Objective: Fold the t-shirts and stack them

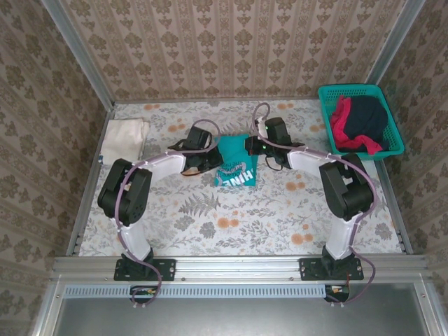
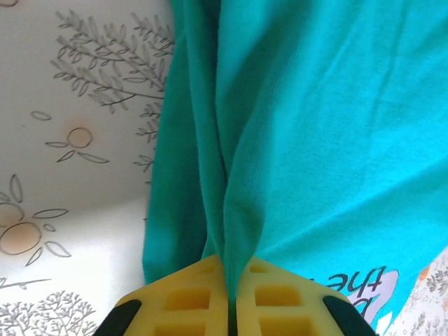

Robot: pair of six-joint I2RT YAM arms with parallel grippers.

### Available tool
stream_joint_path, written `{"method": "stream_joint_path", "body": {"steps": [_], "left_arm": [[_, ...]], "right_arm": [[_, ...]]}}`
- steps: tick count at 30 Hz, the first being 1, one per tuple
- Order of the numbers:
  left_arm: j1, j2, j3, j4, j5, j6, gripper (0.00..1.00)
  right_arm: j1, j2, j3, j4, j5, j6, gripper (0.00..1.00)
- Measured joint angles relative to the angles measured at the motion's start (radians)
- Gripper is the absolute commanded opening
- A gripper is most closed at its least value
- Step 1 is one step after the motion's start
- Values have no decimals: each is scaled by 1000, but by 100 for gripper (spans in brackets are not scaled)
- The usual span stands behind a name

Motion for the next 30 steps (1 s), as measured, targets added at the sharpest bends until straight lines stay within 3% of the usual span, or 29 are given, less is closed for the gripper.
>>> {"method": "stream_joint_path", "body": {"steps": [8, 18, 21, 26, 29, 30], "left_arm": [[-1, 11, 49, -8, 31, 11, 12], [0, 84, 66, -8, 54, 19, 15], [2, 106, 69, -6, 55, 22, 29], [13, 116, 68, -15, 52, 20, 66], [14, 95, 58, -22, 34, 31, 89], [14, 82, 53, -26, 27, 39, 93]], "right_arm": [[0, -54, -71, 32, 88, 33, 0], [0, 29, -53, 27, 137, 67, 0], [0, 57, -46, 14, 152, 78, 8], [-6, 68, -26, -11, 189, 78, 48], [-6, 41, -32, -16, 219, 68, 62], [-5, 24, -37, -17, 228, 66, 64]]}}
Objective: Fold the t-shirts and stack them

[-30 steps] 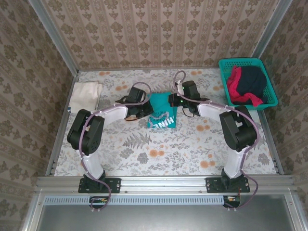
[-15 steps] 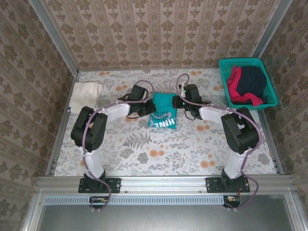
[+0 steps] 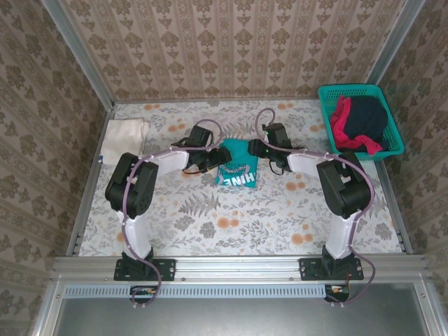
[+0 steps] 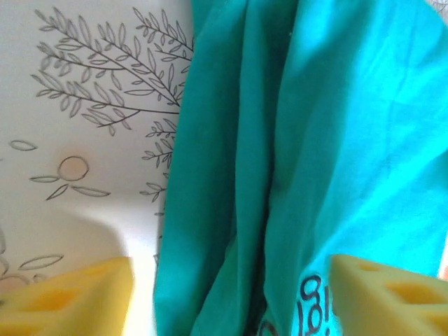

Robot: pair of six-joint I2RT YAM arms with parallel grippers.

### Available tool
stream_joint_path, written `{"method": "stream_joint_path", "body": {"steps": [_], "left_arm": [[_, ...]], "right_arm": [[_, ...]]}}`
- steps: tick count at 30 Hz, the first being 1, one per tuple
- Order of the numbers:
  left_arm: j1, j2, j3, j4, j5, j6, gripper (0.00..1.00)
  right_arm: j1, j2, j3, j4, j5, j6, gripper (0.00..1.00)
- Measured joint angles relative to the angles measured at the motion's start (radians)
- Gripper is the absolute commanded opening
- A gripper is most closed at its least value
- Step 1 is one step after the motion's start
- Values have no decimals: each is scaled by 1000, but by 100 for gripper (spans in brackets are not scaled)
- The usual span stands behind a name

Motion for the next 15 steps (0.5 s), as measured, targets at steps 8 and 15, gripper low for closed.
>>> {"method": "stream_joint_path", "body": {"steps": [8, 15], "left_arm": [[-1, -105, 39, -26, -17, 31, 49], [-16, -5, 108, 6, 46, 24, 27]], "right_arm": [[39, -102, 26, -1, 40, -40, 37], [47, 25, 125, -29, 39, 6, 25]]}}
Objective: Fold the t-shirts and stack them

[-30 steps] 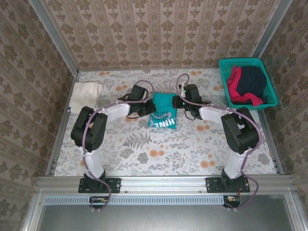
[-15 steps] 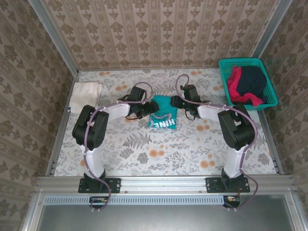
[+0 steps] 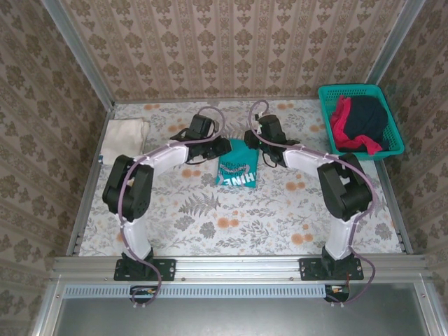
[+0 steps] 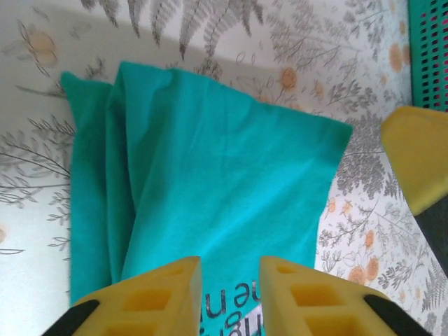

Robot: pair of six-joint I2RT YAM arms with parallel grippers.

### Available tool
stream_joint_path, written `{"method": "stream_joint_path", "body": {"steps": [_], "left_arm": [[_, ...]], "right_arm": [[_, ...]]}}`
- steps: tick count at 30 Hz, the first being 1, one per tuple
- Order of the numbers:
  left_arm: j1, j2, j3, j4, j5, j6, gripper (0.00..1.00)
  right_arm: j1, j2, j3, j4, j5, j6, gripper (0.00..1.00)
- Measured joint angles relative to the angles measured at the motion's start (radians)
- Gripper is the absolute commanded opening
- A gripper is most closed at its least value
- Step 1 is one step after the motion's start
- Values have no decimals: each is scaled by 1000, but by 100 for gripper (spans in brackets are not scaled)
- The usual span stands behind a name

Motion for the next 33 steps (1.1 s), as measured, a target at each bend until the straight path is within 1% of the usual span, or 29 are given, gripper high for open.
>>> {"method": "stream_joint_path", "body": {"steps": [3, 6, 9, 10, 13, 14, 15, 16, 17, 18, 19, 20, 22, 25, 28, 31, 33], "left_arm": [[-6, 56, -2, 0, 8, -5, 28], [-5, 93, -14, 1, 7, -10, 33], [-5, 102, -23, 11, 8, -9, 44], [-5, 101, -24, 19, 10, -8, 49], [-6, 94, -33, 38, 14, 5, 69], [-6, 86, -39, 41, 15, 11, 74], [-5, 76, -43, 39, 15, 18, 78], [-4, 62, -48, 35, 11, 27, 81], [-3, 47, -53, 31, 10, 35, 84], [1, 30, -59, 24, 10, 43, 89], [3, 11, -64, 18, 9, 51, 91], [9, -9, -68, 13, 8, 58, 96], [17, -45, -70, 6, 7, 73, 98], [29, -79, -70, -2, 7, 95, 98], [32, -69, -63, -27, 9, 109, 95], [32, -26, -48, -57, 19, 116, 91], [29, 11, -38, -70, 25, 117, 88]], "right_arm": [[-10, 64, 27, -31, 0, 23, 25], [-21, 118, 47, -70, -6, 45, 26], [-30, 143, 57, -100, -26, 64, 31], [-31, 143, 57, -106, -31, 68, 35], [-31, 122, 51, -107, -41, 80, 54], [-31, 103, 39, -106, -43, 79, 60], [-31, 80, 21, -101, -45, 78, 70], [-31, 45, -5, -97, -45, 77, 77], [-31, 6, -33, -92, -47, 69, 82], [-31, -29, -56, -87, -48, 61, 83], [-31, -65, -78, -81, -48, 54, 84], [-31, -95, -95, -76, -49, 51, 84], [-32, -137, -121, -67, -50, 52, 85], [-34, -157, -149, -66, -58, 72, 86], [-35, -156, -178, -84, -96, 117, 86], [-35, -133, -180, -99, -145, 173, 82], [-35, -109, -180, -100, -167, 202, 78]]}}
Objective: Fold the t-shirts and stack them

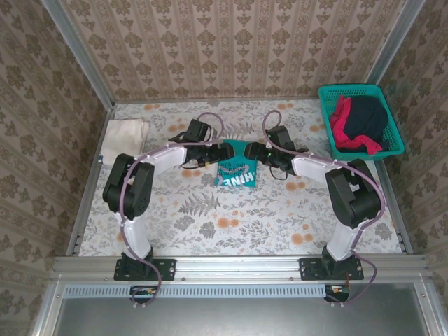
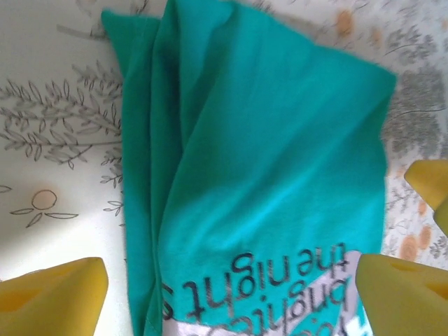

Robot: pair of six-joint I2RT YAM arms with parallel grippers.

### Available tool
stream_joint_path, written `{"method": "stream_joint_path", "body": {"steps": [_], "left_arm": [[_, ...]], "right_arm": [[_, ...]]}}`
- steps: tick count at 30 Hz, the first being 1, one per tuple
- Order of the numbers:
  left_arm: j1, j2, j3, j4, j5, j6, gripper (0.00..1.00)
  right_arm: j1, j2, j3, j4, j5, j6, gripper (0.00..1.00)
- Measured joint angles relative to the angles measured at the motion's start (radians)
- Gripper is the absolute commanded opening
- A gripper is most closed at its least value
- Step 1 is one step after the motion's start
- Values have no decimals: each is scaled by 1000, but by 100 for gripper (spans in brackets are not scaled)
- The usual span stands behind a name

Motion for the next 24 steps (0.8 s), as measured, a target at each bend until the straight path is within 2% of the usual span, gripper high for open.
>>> {"method": "stream_joint_path", "body": {"steps": [7, 9, 15, 18, 21, 24], "left_arm": [[-18, 85, 61, -63, -8, 8, 83], [-25, 96, 79, -63, -11, 8, 81], [-48, 115, 85, -47, 2, 0, 66], [-56, 126, 90, -42, 5, -7, 53], [-60, 138, 90, -35, 8, -18, 33], [-61, 150, 92, -26, 10, -18, 3]], "right_arm": [[0, 95, 4, -20, -51, 67, 61], [-5, 97, 14, -21, -64, 76, 59], [-5, 111, 20, -18, -83, 95, 57], [-6, 112, 20, -17, -88, 98, 57], [-7, 114, 20, -15, -89, 105, 57], [-10, 115, 20, -13, -95, 112, 57]]}}
